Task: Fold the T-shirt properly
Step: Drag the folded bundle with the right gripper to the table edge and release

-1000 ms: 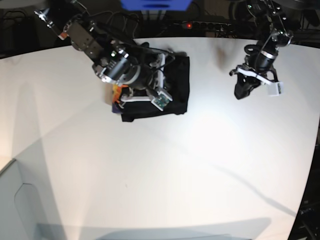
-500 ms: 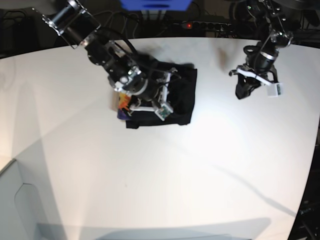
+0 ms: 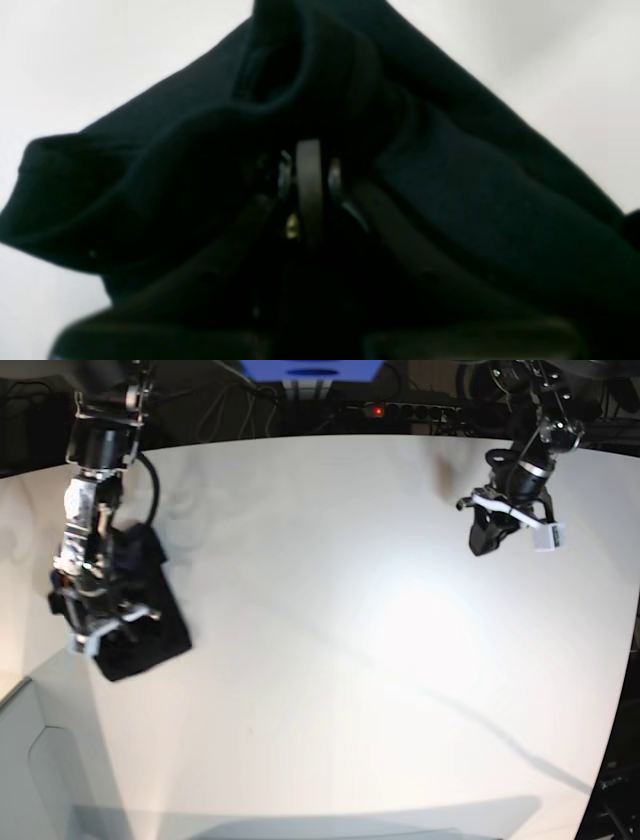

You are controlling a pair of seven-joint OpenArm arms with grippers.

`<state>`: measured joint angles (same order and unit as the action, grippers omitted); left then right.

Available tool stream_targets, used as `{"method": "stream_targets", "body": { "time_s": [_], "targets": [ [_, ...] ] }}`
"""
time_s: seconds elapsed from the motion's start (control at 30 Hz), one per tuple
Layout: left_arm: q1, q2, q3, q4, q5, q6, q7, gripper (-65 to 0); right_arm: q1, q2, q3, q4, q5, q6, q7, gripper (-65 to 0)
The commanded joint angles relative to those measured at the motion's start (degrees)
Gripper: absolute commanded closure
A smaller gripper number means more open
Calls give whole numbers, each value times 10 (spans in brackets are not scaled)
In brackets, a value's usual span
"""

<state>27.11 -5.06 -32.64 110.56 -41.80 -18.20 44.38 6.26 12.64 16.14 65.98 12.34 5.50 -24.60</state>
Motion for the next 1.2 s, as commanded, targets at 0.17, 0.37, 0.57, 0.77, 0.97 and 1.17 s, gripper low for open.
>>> {"method": "stream_targets", "body": {
  "time_s": [0.17,0.37,0.57,0.77,0.97,1.17],
  "targets": [
    [6,-5,0,9,-9,-5,-12,-32,-31,12,88,-48,-35,-97,-56,0],
    [8,-5,0,9,-9,-5,-12,-32,-42,4,154,-32,-33,-96,-54,0],
    [8,-5,-2,9,-11,-5,-12,-32,-67,-33,164,98,-33,-96,-57,0],
    [8,-5,-3,10,-12,-5,-12,-32,-78,-51,143,228,-33,-95,-60,0],
    [6,-5,-3,16,-12,-5,-17,-32,-83,-54,123,313,-33,-95,-60,0],
    [9,-6,-4,58,-13,-5,-19,-31,-152,-54,128,454,-32,-94,-54,0]
  ]
}}
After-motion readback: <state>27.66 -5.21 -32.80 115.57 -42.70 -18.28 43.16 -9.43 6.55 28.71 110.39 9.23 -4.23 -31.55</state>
